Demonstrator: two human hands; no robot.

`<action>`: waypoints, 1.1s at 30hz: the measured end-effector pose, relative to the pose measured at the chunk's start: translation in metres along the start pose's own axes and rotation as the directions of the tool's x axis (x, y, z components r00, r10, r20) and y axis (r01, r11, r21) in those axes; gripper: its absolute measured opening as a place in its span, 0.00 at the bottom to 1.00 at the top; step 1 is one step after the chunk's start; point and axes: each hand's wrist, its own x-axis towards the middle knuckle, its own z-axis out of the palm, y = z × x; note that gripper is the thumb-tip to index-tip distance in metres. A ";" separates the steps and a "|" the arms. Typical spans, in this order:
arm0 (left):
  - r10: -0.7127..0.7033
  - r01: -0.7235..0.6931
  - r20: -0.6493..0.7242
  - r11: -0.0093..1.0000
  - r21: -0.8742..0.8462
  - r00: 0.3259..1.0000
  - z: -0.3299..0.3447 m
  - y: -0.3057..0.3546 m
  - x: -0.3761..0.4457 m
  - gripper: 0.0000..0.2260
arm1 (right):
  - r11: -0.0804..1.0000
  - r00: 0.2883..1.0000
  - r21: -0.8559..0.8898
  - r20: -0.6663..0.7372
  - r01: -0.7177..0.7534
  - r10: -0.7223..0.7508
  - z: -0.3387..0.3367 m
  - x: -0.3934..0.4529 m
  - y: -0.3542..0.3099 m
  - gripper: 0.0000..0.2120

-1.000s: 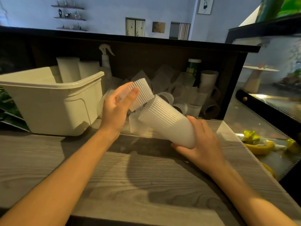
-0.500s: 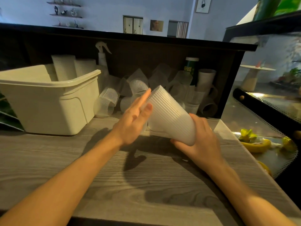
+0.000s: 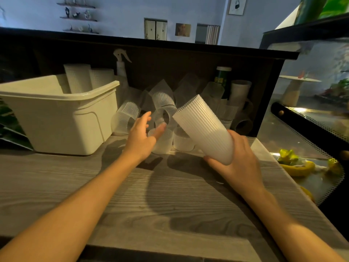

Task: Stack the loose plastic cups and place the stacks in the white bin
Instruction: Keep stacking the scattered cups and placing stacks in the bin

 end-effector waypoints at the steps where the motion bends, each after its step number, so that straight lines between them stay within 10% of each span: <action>1: -0.039 0.037 0.045 0.999 0.041 0.998 0.002 -0.003 0.001 0.39 | 1.000 1.000 -0.004 -0.002 -0.012 0.012 0.000 0.000 0.001 0.41; 10: -0.099 0.085 0.093 0.986 0.143 0.991 0.008 -0.011 0.014 0.42 | 0.999 1.000 -0.041 0.004 -0.015 0.015 -0.003 0.000 0.000 0.41; 16: -0.068 0.052 -0.108 0.988 -0.147 0.992 -0.014 0.004 0.009 0.30 | 0.999 1.000 -0.052 0.016 -0.009 0.010 -0.002 0.001 0.000 0.41; 25: -0.033 0.029 0.004 0.784 -0.620 0.999 -0.024 0.030 0.000 0.26 | 0.974 0.984 -0.157 0.094 0.166 -0.153 -0.002 -0.002 -0.004 0.41; 33: 0.056 -0.028 0.050 0.891 -0.454 0.997 -0.013 0.042 -0.010 0.23 | 0.983 0.988 -0.122 0.084 0.139 -0.129 -0.005 -0.003 -0.002 0.41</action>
